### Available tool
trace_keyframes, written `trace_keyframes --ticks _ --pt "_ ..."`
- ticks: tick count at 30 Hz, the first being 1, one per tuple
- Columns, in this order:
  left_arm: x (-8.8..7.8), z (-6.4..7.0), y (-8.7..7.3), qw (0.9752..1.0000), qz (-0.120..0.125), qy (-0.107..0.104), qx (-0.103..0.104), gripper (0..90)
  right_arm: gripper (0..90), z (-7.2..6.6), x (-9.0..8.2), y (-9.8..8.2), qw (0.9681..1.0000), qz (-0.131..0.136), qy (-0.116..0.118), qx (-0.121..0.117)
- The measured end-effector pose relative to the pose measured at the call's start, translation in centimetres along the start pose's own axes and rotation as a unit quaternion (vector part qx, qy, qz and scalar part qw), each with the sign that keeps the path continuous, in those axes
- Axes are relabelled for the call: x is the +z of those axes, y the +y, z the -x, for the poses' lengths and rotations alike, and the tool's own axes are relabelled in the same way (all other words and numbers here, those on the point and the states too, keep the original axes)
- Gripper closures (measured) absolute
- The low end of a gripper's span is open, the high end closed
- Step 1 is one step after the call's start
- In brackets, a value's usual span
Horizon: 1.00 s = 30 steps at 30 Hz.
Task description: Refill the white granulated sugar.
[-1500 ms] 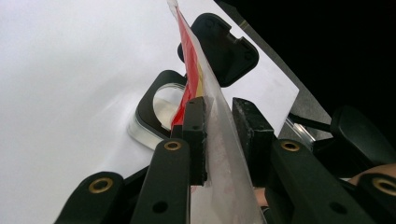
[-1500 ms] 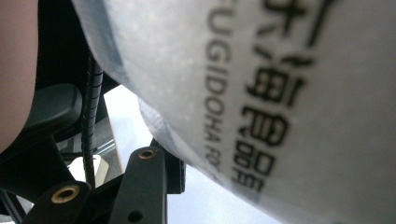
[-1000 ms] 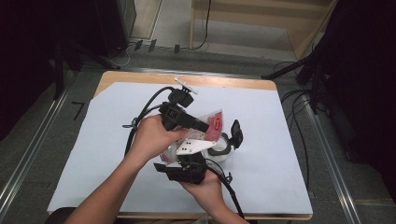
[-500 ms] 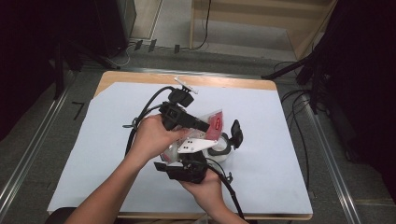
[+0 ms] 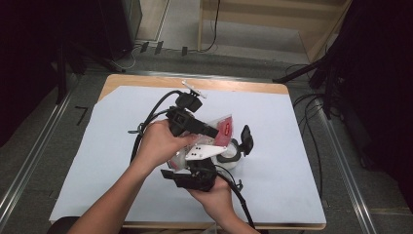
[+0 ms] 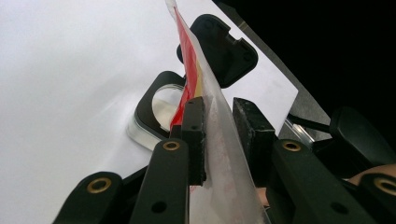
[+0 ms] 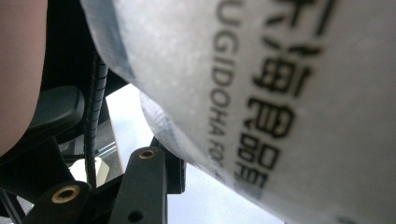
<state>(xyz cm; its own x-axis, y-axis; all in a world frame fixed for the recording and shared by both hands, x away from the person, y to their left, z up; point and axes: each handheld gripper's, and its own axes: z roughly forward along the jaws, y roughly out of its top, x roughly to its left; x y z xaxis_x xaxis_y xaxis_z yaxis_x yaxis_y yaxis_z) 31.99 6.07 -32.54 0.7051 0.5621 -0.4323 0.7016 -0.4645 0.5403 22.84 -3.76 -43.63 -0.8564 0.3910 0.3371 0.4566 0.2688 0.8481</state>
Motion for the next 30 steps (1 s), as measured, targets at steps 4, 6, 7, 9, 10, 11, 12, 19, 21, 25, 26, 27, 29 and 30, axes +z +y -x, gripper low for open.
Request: trace_keyframes --ticks 4,6,7,9,10,11,12,19,21,25,26,27,29,30 --pt "0.01 0.04 -0.01 1.0 0.001 0.001 0.0 75.6 63.8 0.0 0.0 0.01 1.0 0.0 0.0 0.0" --pt "0.01 0.07 -0.01 1.0 0.001 0.002 0.0 75.6 63.8 -0.01 0.0 -0.01 1.0 0.0 0.0 0.0" --pt "0.01 0.07 -0.01 1.0 0.001 0.002 0.0 75.6 63.8 -0.01 0.0 -0.01 1.0 0.001 0.0 -0.001" --pt "0.01 0.07 -0.01 1.0 0.001 0.002 0.001 75.6 63.8 -0.01 -0.01 -0.03 1.0 0.001 -0.001 -0.003" --pt "0.01 0.08 -0.01 1.0 0.001 0.002 0.001 75.6 63.8 -0.01 -0.01 -0.04 1.0 0.001 -0.001 -0.004" --pt "0.01 0.08 -0.01 1.0 0.001 0.002 0.001 75.6 63.8 -0.01 -0.01 -0.04 1.0 0.001 -0.001 -0.004" --pt "0.01 0.08 -0.01 1.0 0.001 0.002 0.001 75.6 63.9 -0.01 -0.01 -0.04 1.0 0.001 -0.002 -0.004" --pt "0.02 0.15 -0.03 1.0 0.002 0.005 0.004 75.4 63.8 -0.01 -0.02 -0.04 1.0 0.0 -0.001 -0.004" --pt "0.02 0.17 -0.03 1.0 0.002 0.005 0.003 75.4 63.9 -0.01 -0.03 -0.03 1.0 0.0 0.0 -0.003" --pt "0.02 0.16 -0.03 1.0 0.002 0.005 0.004 75.4 63.8 -0.02 -0.03 -0.03 1.0 0.0 -0.001 -0.002" --pt "0.03 0.17 -0.04 1.0 0.003 0.005 0.004 75.5 63.8 -0.03 -0.03 -0.03 1.0 0.0 -0.001 -0.003" --pt "0.03 0.16 -0.04 1.0 0.003 0.005 0.004 75.5 63.8 -0.03 -0.03 -0.03 1.0 0.0 -0.001 -0.003" --pt "0.02 0.17 -0.04 1.0 0.002 0.006 0.005 75.5 63.8 -0.03 -0.02 -0.04 1.0 0.0 -0.001 -0.002" --pt "0.02 0.19 -0.04 1.0 0.002 0.006 0.004 75.5 63.8 -0.04 -0.02 -0.04 1.0 0.001 -0.002 -0.002"
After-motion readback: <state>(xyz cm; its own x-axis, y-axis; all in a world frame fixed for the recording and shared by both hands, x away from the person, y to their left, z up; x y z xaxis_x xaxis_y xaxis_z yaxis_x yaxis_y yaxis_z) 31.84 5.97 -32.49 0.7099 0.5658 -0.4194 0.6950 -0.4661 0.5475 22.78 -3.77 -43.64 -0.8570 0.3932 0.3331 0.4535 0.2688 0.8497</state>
